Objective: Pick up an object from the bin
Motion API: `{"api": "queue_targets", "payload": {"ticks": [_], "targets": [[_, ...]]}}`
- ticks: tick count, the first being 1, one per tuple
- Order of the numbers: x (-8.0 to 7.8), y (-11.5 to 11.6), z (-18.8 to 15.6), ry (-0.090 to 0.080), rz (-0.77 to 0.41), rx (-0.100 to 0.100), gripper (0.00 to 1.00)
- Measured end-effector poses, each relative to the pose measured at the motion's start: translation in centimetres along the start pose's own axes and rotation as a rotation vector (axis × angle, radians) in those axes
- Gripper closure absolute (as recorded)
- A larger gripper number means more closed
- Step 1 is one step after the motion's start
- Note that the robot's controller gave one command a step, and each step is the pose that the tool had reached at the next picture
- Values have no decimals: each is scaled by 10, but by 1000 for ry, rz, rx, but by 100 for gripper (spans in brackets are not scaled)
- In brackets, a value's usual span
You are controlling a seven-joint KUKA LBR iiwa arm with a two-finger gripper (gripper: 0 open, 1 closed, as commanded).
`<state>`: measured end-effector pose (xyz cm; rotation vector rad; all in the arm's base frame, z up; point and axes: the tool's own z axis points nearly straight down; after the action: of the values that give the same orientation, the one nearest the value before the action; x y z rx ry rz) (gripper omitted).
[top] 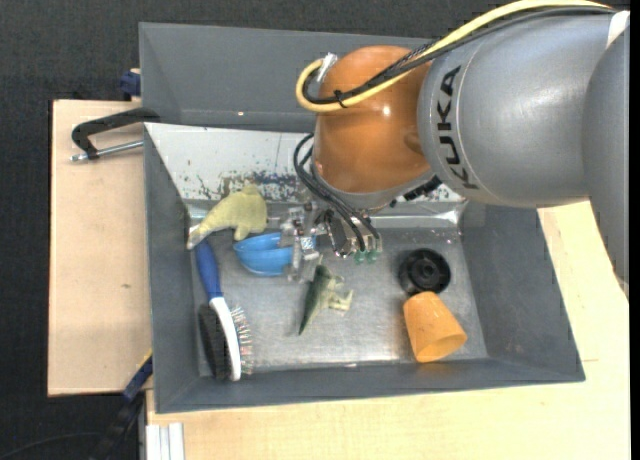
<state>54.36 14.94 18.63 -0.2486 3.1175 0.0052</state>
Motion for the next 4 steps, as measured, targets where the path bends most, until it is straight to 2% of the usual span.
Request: {"api": "queue_targets", "payload": {"ticks": [1,2,3,4], "targets": [[3,2,-62,1,2,0,100],[5,2,-58,9,2,1,0],[44,-38,87,21,-339,-1,0],[19,-1,117,9,-333,-3,0]]}}
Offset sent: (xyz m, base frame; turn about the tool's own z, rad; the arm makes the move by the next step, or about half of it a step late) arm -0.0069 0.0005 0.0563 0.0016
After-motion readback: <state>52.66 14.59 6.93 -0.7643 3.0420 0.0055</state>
